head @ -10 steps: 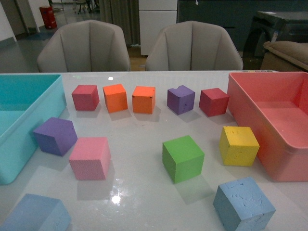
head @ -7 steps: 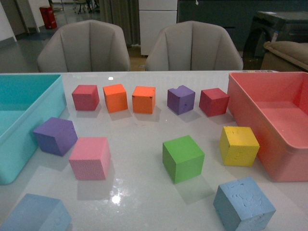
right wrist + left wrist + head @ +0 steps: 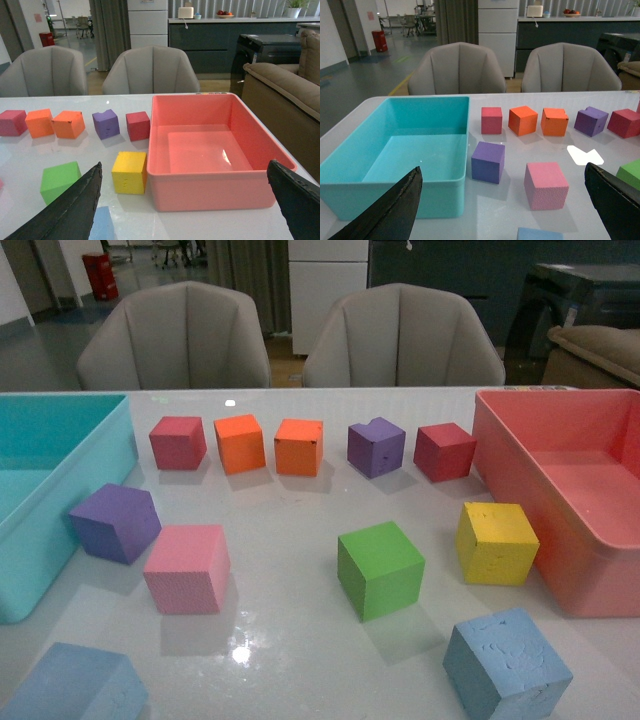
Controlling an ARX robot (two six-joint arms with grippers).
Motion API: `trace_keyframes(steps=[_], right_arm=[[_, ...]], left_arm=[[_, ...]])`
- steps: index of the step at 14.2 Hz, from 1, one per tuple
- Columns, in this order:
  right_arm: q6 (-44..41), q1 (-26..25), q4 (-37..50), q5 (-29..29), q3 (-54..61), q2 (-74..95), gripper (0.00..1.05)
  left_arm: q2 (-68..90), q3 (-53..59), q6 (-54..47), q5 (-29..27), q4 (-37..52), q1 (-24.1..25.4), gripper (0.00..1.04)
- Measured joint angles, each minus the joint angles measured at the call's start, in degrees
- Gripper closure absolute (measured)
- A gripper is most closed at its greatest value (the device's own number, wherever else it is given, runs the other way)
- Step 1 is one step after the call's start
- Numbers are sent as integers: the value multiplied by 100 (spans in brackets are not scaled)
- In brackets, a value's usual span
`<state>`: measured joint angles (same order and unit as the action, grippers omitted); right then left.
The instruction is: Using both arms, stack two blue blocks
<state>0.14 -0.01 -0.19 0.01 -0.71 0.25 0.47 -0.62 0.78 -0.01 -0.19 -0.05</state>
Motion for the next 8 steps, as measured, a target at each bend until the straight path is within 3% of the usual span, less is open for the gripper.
trace_keyframes(steps=[8], right_arm=[[0,0,0,0,0,0,6]], left_arm=[[0,0,0,0,2,0,7]])
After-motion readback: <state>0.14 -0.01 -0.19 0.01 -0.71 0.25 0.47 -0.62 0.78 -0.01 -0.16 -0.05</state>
